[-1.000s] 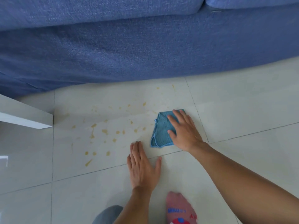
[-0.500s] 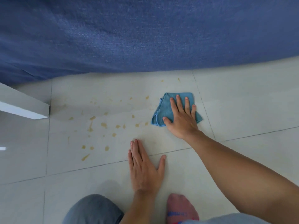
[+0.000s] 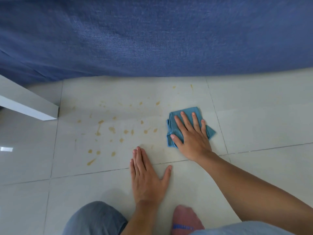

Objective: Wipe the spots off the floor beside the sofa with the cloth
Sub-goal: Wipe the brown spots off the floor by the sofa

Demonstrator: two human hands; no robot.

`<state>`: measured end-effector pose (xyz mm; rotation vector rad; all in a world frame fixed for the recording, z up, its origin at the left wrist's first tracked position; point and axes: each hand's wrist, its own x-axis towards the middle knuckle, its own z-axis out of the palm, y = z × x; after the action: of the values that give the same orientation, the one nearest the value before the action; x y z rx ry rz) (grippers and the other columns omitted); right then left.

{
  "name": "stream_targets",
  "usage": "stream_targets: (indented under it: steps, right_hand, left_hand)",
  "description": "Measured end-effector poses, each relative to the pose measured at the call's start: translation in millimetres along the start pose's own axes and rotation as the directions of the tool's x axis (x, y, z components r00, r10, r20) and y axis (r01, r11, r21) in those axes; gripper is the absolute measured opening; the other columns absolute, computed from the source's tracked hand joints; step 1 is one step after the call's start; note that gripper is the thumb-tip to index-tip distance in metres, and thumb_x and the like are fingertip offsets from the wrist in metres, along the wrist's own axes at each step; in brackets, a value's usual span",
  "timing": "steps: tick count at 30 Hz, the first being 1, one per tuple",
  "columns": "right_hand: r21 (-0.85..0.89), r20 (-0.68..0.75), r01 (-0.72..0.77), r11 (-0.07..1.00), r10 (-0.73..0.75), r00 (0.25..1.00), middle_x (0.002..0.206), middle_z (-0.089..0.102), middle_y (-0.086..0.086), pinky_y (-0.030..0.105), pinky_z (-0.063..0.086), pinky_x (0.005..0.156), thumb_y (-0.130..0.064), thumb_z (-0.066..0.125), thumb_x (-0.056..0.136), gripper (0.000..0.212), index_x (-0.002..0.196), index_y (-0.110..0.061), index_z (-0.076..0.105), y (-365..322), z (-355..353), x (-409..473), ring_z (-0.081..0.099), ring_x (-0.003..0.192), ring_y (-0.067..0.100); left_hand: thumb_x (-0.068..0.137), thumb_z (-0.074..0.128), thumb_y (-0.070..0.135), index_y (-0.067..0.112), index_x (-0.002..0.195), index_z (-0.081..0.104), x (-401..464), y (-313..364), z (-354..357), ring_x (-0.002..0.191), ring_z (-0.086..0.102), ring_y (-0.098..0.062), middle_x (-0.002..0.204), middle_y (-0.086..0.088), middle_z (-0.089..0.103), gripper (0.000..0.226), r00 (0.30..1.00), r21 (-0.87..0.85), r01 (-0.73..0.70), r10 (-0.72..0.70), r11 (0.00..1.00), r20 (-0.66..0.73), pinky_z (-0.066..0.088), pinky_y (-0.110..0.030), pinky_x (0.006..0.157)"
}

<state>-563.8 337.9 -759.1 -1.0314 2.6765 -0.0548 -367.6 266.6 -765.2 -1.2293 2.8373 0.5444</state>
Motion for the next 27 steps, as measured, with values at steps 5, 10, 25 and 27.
stream_targets:
  steps: [5, 10, 25, 27]
  right_hand:
    - [0.089, -0.022, -0.245, 0.965, 0.248, 0.968, 0.167, -0.008, -0.009, 0.055, -0.007, 0.122, -0.045, 0.017, 0.102, 0.059, 0.158, -0.032, 0.002, 5.5, -7.8, 46.8, -0.015, 0.152, 0.029]
    - [0.098, -0.042, 0.089, 0.991, -0.085, 0.995, 0.167, 0.004, -0.008, 0.05, 0.003, 0.124, -0.038, 0.018, 0.098, 0.062, 0.159, -0.023, 0.014, -0.8, 0.3, 13.2, -0.007, 0.154, 0.02]
    - [0.165, -0.123, -0.263, 0.951, 0.284, 0.951, 0.168, 0.003, 0.001, 0.043, -0.003, 0.124, -0.033, 0.023, 0.104, 0.059, 0.159, -0.016, 0.009, 23.0, -20.9, 126.9, -0.003, 0.154, 0.024]
    - [0.173, -0.135, -0.219, 0.96, 0.244, 0.96, 0.168, 0.007, 0.0, 0.044, -0.002, 0.124, -0.031, 0.026, 0.103, 0.058, 0.158, -0.016, 0.014, 20.3, -21.9, 131.7, -0.001, 0.154, 0.024]
  left_hand:
    - [0.086, 0.041, 0.076, -0.005, 0.156, 0.016, 1.1, 0.8, 1.2, 0.155, 0.01, -0.026, 0.165, -0.018, 0.016, 0.11, 1.0, 0.006, 0.002, -0.002, 1.0, -0.006, 0.012, -0.044, 0.124]
    - [0.086, 0.044, 0.074, -0.006, 0.155, 0.019, 0.0, 0.3, -0.3, 0.155, 0.013, -0.028, 0.165, -0.02, 0.017, 0.109, 1.0, -0.005, -0.003, 0.003, 1.0, 0.007, 0.015, -0.045, 0.124]
    - [0.085, 0.048, 0.073, -0.006, 0.156, 0.017, 1.6, -1.0, 2.1, 0.155, 0.013, -0.026, 0.165, -0.018, 0.018, 0.11, 1.0, -0.021, -0.007, 0.007, 1.0, 0.001, 0.01, -0.042, 0.125]
    - [0.084, 0.051, 0.072, -0.005, 0.156, 0.018, 1.2, -2.3, 4.5, 0.155, 0.014, -0.026, 0.164, -0.019, 0.019, 0.11, 1.0, -0.04, -0.012, 0.011, 0.999, -0.015, 0.012, -0.043, 0.125]
